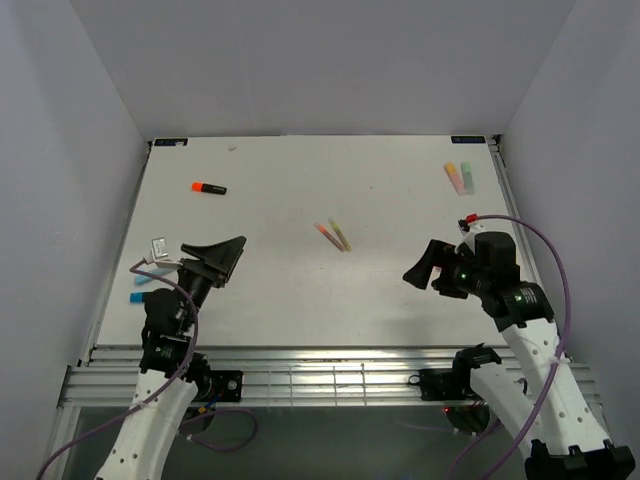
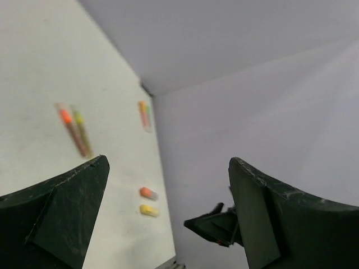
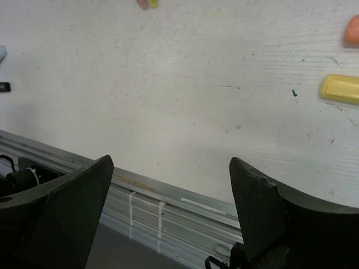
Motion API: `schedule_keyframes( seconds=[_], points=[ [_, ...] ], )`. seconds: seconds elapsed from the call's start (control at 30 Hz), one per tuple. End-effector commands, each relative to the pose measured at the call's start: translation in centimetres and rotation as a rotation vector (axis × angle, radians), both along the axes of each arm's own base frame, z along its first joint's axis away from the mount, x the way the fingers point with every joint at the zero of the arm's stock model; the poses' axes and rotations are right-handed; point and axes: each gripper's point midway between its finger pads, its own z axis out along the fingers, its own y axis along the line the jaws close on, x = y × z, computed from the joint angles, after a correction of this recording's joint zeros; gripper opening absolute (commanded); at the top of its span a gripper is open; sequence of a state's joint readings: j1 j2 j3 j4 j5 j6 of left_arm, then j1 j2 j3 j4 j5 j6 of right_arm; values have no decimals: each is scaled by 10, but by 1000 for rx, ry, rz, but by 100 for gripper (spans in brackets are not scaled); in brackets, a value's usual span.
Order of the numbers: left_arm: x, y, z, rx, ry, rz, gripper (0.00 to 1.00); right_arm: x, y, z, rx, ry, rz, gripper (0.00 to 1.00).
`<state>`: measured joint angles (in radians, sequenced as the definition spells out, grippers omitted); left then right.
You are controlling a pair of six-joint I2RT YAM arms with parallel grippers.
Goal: Open the pen caps
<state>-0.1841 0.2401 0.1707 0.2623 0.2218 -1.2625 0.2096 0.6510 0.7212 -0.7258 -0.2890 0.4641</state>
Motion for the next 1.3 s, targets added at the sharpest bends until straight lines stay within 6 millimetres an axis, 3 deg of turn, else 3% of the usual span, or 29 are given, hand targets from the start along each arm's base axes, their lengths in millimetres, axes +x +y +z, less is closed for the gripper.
schedule_keyframes(
  seconds=[0.0,0.07,0.13,0.17,0.23,0.27,0.3,0.33,0.37,0.4,0.43,0.47,0.63,0.67,0.77,0.97,1.27],
  points=[
    [14,33,-71,196,467,194,98,29,-11,9,-108,-38,-19,90],
    [13,46,-65,287,552,254,98,46,-9,5,-128,-22,-18,90],
    [17,48,-76,430,612,232,98,61,-4,12,-141,-45,-9,90],
    [17,46,-68,457,619,209,98,73,3,7,-170,-47,-1,90],
    [19,41,-75,538,658,148,98,89,12,13,-198,-54,-4,90],
    [16,32,-74,547,662,82,98,96,23,0,-242,-17,21,91],
    [18,28,-73,545,658,61,98,110,34,14,-240,-56,32,93],
    [23,23,-73,535,652,40,98,115,44,14,-248,-51,55,94],
    [24,18,-73,525,646,15,98,126,51,1,-289,-21,58,96],
    [23,12,-76,512,648,-21,98,131,62,1,-306,-34,77,100],
    [25,10,-82,489,683,-27,98,145,73,14,-297,-74,84,94],
    [25,8,-85,483,697,-38,98,153,82,2,-315,-52,105,87],
    [28,13,-95,510,747,-23,98,193,118,1,-355,-127,162,69],
    [29,16,-93,514,738,-5,98,203,127,-4,-369,-132,186,52],
    [27,30,-80,523,673,88,98,217,143,-20,-385,-133,234,38],
    [25,50,-46,558,559,210,98,230,167,-58,-405,-109,302,34],
    [32,48,-60,585,597,188,98,230,178,-89,-429,-91,342,34]
  ],
)
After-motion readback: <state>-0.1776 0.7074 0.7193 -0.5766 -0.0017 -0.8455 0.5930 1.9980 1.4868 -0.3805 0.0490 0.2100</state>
